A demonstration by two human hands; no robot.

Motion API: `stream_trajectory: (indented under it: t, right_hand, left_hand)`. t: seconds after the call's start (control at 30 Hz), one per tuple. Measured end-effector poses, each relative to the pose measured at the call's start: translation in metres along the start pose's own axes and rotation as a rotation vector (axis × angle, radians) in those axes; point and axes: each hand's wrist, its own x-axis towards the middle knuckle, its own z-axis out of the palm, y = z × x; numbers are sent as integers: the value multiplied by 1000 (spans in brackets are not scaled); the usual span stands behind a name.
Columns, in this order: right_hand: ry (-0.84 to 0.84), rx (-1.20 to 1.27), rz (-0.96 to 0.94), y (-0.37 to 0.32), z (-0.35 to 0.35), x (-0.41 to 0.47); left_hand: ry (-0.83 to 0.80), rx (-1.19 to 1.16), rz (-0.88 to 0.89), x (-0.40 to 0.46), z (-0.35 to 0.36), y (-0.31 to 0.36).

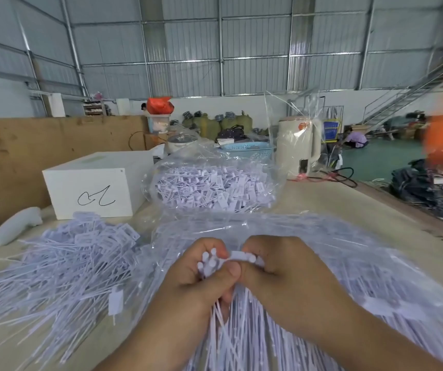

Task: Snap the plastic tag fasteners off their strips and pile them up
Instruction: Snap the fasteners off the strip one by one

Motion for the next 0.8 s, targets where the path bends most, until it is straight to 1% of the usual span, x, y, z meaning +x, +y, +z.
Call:
stream_trajectory:
  t: [0.1,0.2,0.27,0.33,0.37,0.4,0.43,0.47,0.5,0.53,0.57,0.6,0.67,0.8]
  right_hand:
    - [80,-24,-3,-2,3,-1]
    - [149,-27,-54,-3,12,-2]
    - [235,-9,-78,-4,17,0]
    - [380,94,-55,3,12,7]
    - [434,158,-34,7,6,11]
    - [445,213,-25,12,-1,14]
    - [403,264,-30,15,-6,14]
    - [307,315,-42,17,-10,12]
    - [172,356,-56,16,-11,9]
    - [37,351,-72,14,-8,5]
    - [-61,295,-91,12,-5,2]
    - [-119,216,-117,10,-1,-1]
    - [-162,126,-154,5,4,-4]
    - [-144,137,-107,1,4,-7]
  left_hand:
    - [41,8,15,0,2,1]
    - [56,-3,2,0,3,6]
    - [83,-65,-39,-1,5,10]
    - [89,-182,-90,-5,4,12]
    - [76,-189,-108,-8,4,12]
    - [66,-169,-114,-9,3,12]
    - [73,-130,-111,-9,2,11]
    - [102,-77,-96,-8,-1,11]
    - [104,13,-50,-8,-1,11]
    - [80,105,1,-7,-2,13]
    - [33,179,31,-7,-3,12]
    - [-20,233,27,-6,-2,13]
    - [-142,273,-3,-7,-4,15]
    - [-302,337,-20,-9,-7,19]
